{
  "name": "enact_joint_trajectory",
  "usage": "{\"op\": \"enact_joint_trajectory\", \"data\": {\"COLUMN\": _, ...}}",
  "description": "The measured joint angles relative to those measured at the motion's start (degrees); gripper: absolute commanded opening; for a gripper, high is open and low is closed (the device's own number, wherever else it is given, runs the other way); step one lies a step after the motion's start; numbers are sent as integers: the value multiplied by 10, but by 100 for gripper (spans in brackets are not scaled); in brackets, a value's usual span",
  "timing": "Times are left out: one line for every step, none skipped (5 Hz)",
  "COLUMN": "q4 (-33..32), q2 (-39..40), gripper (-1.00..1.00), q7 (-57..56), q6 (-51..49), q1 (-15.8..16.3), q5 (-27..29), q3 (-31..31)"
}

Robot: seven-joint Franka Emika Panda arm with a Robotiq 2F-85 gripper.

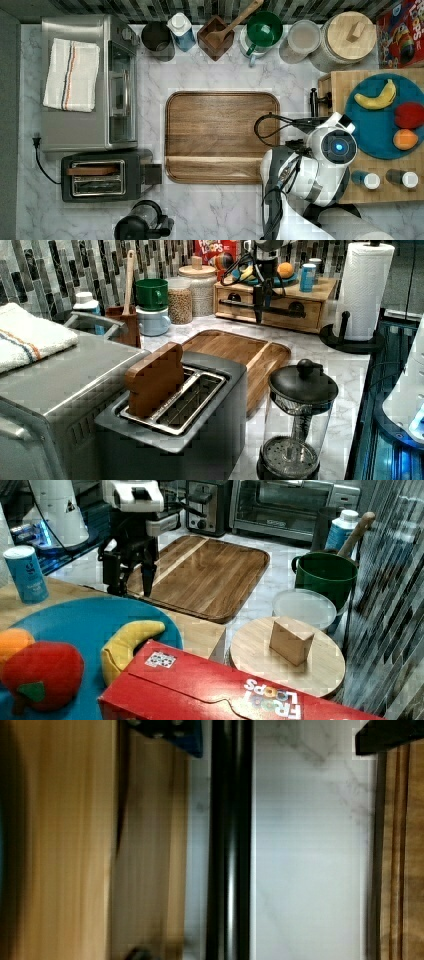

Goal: Open the drawer.

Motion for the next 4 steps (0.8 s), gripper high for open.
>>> {"op": "enact_joint_trajectory", "data": {"q4": 0, "q2": 0, "gripper": 100, "q7": 0, "q6": -5, "q1": 0, "q5": 3, "q3": 1}}
{"op": "enact_joint_trajectory", "data": {"q4": 1, "q2": 1, "gripper": 100, "q7": 2, "q6": -2, "q1": 1, "q5": 33, "q3": 0}}
{"op": "enact_joint_trajectory", "data": {"q4": -6, "q2": -5, "gripper": 100, "q7": 26, "q6": 3, "q1": 1, "q5": 35, "q3": 1}}
{"op": "enact_joint_trajectory", "data": {"q4": -12, "q2": -6, "gripper": 100, "q7": 34, "q6": 26, "q1": -3, "q5": 35, "q3": 6}}
